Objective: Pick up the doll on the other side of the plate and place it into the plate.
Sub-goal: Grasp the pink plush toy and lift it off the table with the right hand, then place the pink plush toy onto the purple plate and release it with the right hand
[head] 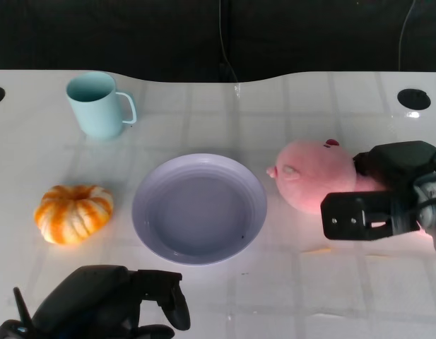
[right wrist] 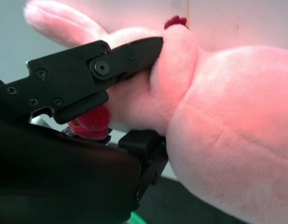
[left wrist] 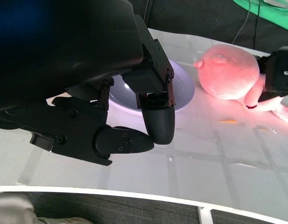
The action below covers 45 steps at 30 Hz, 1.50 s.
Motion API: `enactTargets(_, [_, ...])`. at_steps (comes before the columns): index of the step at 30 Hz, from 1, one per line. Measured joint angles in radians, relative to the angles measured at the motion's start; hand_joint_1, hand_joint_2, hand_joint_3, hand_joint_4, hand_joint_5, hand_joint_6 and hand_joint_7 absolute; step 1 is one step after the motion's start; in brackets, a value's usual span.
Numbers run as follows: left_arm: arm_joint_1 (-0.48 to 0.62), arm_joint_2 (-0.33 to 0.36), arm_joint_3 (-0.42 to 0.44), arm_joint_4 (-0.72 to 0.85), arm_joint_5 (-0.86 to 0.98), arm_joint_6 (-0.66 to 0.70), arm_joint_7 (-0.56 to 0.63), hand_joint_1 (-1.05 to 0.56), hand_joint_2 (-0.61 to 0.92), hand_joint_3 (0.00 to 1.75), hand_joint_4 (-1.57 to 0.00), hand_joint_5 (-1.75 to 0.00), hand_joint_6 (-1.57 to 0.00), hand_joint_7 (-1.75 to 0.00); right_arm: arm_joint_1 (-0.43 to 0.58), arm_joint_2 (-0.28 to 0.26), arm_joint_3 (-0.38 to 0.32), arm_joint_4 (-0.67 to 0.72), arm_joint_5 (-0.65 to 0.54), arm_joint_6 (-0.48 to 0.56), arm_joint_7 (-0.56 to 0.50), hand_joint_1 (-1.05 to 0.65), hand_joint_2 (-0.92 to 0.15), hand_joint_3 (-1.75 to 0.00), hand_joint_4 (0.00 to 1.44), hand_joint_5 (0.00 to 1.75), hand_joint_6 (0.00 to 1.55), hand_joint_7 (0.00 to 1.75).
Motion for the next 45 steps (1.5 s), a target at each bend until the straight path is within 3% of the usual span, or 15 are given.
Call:
enactTargets(2, [0.000, 0.000, -0.004, -0.001, 0.008, 0.002, 0.000, -0.31, 0.92, 0.36, -0.65, -1.59, -0.70, -1.09, 0.000, -0.002, 0.002, 0.020, 0.003, -0.032, -0.048, -0.30, -0.92, -0.10, 0.76, 1.20, 1.20, 0.04])
enactTargets(3, [0.000, -0.001, -0.005, -0.001, 0.009, 0.003, 0.000, -0.31, 0.92, 0.36, -0.65, -1.59, -0.70, -1.10, 0.000, -0.002, 0.003, 0.028, 0.005, -0.041, -0.066, -0.30, -0.92, -0.11, 0.75, 1.31, 1.23, 0.06])
enactTargets(4, [0.000, -0.001, -0.007, -0.002, 0.009, 0.004, 0.000, -0.31, 0.92, 0.36, -0.65, -1.60, -0.70, -1.10, -0.001, -0.002, 0.003, 0.038, 0.007, -0.051, -0.085, -0.29, -0.92, -0.10, 0.75, 1.43, 1.22, 0.21])
enactTargets(6, [0.000, -0.002, -0.009, -0.002, 0.010, 0.006, 0.000, -0.32, 0.92, 0.36, -0.65, -1.60, -0.70, -1.10, -0.001, -0.002, 0.003, 0.049, 0.017, -0.065, -0.116, -0.27, -0.91, -0.07, 0.76, 1.61, 0.94, 0.95])
enactTargets(7, [0.000, -0.002, -0.009, -0.003, 0.010, 0.006, 0.000, -0.32, 0.92, 0.36, -0.65, -1.60, -0.70, -1.10, 0.000, -0.002, 0.001, 0.052, 0.024, -0.073, -0.132, -0.26, -0.91, -0.06, 0.76, 1.66, 0.89, 1.12])
enactTargets(11, [-0.001, -0.001, -0.010, -0.002, 0.010, 0.005, 0.000, -0.31, 0.92, 0.35, -0.65, -1.58, -0.70, -1.09, 0.017, -0.001, -0.004, 0.059, 0.046, -0.108, -0.229, -0.22, -0.89, -0.02, 0.82, 1.74, 0.85, 1.37])
enactTargets(17, [-0.005, -0.001, -0.009, 0.004, 0.010, -0.002, 0.000, -0.31, 0.92, 0.36, -0.66, -1.58, -0.71, -1.09, 0.057, 0.003, -0.029, 0.064, 0.077, -0.162, -0.376, -0.21, -0.90, -0.02, 0.85, 1.75, 0.78, 1.53])
enactTargets(22, [-0.006, -0.001, -0.009, 0.011, 0.009, -0.006, 0.000, -0.30, 0.92, 0.35, -0.66, -1.57, -0.71, -1.09, 0.063, 0.008, -0.058, 0.037, 0.108, -0.158, -0.378, -0.20, -0.90, -0.03, 0.83, 1.75, 0.76, 1.52])
enactTargets(29, [-0.008, 0.000, -0.008, 0.020, 0.009, -0.016, 0.000, -0.30, 0.92, 0.35, -0.65, -1.59, -0.70, -1.10, 0.064, 0.008, -0.110, -0.042, 0.157, -0.166, -0.378, -0.19, -0.91, -0.10, 0.89, 1.75, 0.73, 1.73])
enactTargets(30, [-0.008, 0.000, -0.008, 0.020, 0.009, -0.016, 0.000, -0.30, 0.92, 0.35, -0.64, -1.59, -0.70, -1.10, 0.064, 0.008, -0.115, -0.054, 0.161, -0.167, -0.378, -0.18, -0.79, -0.36, 0.91, 1.75, 0.74, 1.74])
enactTargets(31, [-0.008, 0.000, -0.008, 0.021, 0.009, -0.016, 0.000, -0.30, 0.92, 0.35, -0.64, -1.59, -0.70, -1.10, 0.064, 0.008, -0.119, -0.067, 0.166, -0.169, -0.376, -0.18, -0.54, -0.83, 0.92, 1.75, 0.74, 1.74])
enactTargets(33, [-0.009, 0.000, -0.008, 0.022, 0.008, -0.017, 0.000, -0.29, 0.92, 0.35, -0.64, -1.59, -0.70, -1.10, 0.064, 0.008, -0.124, -0.088, 0.176, -0.174, -0.371, -0.18, -0.40, -1.13, 0.93, 1.75, 0.74, 1.75])
enactTargets(41, [-0.011, 0.000, -0.009, 0.031, 0.014, -0.019, 0.000, -0.31, 0.92, 0.34, -0.64, -1.60, -0.71, -1.10, 0.062, 0.009, -0.147, -0.180, 0.195, -0.196, -0.322, -0.18, -0.36, -1.22, 0.94, 1.75, 0.75, 1.75])
enactTargets(45, [-0.012, -0.002, -0.013, 0.040, 0.015, -0.021, 0.001, -0.30, 0.92, 0.34, -0.65, -1.59, -0.71, -1.10, 0.044, 0.027, -0.144, -0.233, 0.193, -0.189, -0.258, -0.24, -0.40, -1.13, 0.93, 1.75, 0.73, 1.75])
